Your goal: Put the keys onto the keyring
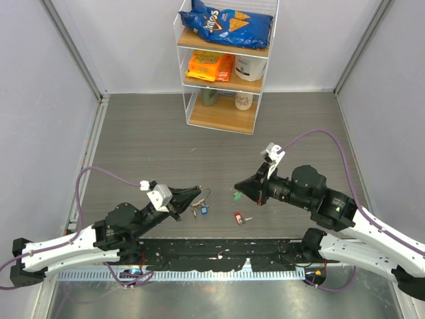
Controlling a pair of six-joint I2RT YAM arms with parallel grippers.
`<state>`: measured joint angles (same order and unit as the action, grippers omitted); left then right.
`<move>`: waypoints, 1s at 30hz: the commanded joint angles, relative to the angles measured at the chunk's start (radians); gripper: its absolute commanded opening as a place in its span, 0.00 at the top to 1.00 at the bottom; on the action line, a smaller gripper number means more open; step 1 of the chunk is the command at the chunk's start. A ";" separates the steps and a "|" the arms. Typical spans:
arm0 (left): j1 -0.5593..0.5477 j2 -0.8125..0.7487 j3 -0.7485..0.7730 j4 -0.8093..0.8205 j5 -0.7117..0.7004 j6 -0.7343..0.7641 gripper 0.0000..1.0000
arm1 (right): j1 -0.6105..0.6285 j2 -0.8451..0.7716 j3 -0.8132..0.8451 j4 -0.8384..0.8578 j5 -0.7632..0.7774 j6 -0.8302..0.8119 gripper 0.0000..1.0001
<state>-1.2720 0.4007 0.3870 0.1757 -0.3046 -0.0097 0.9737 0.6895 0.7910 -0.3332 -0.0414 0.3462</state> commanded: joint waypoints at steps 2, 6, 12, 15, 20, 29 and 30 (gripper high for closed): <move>0.003 0.024 0.062 0.122 0.067 -0.047 1.00 | 0.006 0.010 0.067 0.141 -0.210 0.000 0.94; 0.003 0.032 0.059 0.160 0.096 -0.053 1.00 | 0.005 0.047 0.024 0.290 -0.262 0.187 0.94; 0.003 0.043 0.052 0.222 0.130 -0.024 1.00 | 0.020 0.065 -0.030 0.437 -0.242 0.410 0.94; 0.003 0.047 0.046 0.255 0.127 -0.006 1.00 | 0.036 0.064 -0.030 0.441 -0.210 0.461 0.94; 0.003 0.056 0.030 0.312 0.117 0.034 1.00 | 0.045 0.074 -0.070 0.500 -0.161 0.599 0.94; 0.003 0.052 0.018 0.375 0.094 0.099 1.00 | 0.117 0.099 -0.110 0.618 -0.014 0.717 0.94; 0.003 0.052 0.019 0.377 0.094 0.100 1.00 | 0.121 0.100 -0.105 0.620 -0.009 0.718 0.94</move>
<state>-1.2713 0.4599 0.3969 0.4358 -0.1955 0.0490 1.0744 0.7925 0.6666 0.1650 -0.1246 1.0122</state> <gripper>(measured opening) 0.031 0.061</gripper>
